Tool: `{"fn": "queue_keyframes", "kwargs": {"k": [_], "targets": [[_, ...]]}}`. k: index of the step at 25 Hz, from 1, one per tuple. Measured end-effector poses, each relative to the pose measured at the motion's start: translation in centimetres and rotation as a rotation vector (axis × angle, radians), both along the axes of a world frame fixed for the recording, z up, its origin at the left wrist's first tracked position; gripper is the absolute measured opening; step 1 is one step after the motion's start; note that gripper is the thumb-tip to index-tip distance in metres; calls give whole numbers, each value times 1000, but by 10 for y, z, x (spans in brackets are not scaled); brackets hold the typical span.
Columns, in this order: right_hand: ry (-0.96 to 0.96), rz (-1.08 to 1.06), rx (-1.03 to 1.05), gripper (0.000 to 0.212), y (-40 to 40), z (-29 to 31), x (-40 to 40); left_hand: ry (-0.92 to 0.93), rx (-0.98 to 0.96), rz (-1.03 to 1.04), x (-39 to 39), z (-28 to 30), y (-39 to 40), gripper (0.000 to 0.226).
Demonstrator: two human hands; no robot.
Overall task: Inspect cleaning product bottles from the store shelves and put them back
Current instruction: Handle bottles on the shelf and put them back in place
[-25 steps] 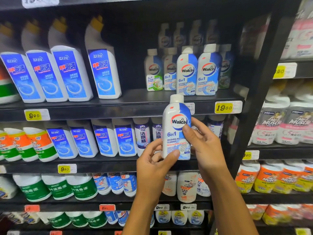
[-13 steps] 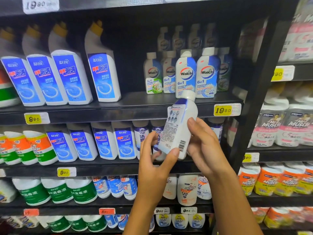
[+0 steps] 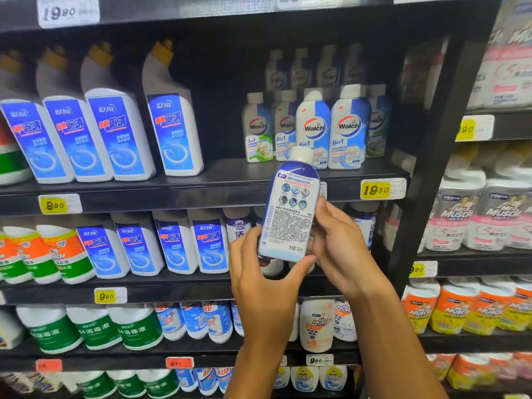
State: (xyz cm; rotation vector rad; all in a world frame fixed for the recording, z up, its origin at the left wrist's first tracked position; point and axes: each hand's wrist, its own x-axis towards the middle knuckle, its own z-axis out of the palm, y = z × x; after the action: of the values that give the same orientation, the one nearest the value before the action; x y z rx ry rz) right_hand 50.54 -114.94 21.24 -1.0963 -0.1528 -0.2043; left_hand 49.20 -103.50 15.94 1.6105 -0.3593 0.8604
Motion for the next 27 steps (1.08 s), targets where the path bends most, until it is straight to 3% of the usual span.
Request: {"fn": "queue_keyframes", "kwargs": {"k": [3,5,8,11,14,17,20,23,27], "targets": [[-4,-2,-27,34,1,2,0,33,-19,-20,0,1,0,72],[-45,-21,-86,34,0,4,-2,166,-172,-163,1,7,4,62],[-109,-116,-176,35,-8,6,-2,430,-536,-721,8,13,16,60],[-89,-107,-147,43,-10,7,0,631,-834,-1218,8,16,24,73],[-113,41,-141,35,-2,7,-1,705,-947,-1415,7,11,23,68],[-146,8,-172,30,0,8,-3,743,-934,-1390,11,5,24,66],[-155,-95,-174,30,-2,9,-6,771,-752,-1137,18,3,25,55],[-144,-181,-213,34,-3,10,-5,651,-556,-828,24,5,29,38],[-133,-161,-247,38,-6,8,-3,485,-261,-708,22,11,33,49]]}}
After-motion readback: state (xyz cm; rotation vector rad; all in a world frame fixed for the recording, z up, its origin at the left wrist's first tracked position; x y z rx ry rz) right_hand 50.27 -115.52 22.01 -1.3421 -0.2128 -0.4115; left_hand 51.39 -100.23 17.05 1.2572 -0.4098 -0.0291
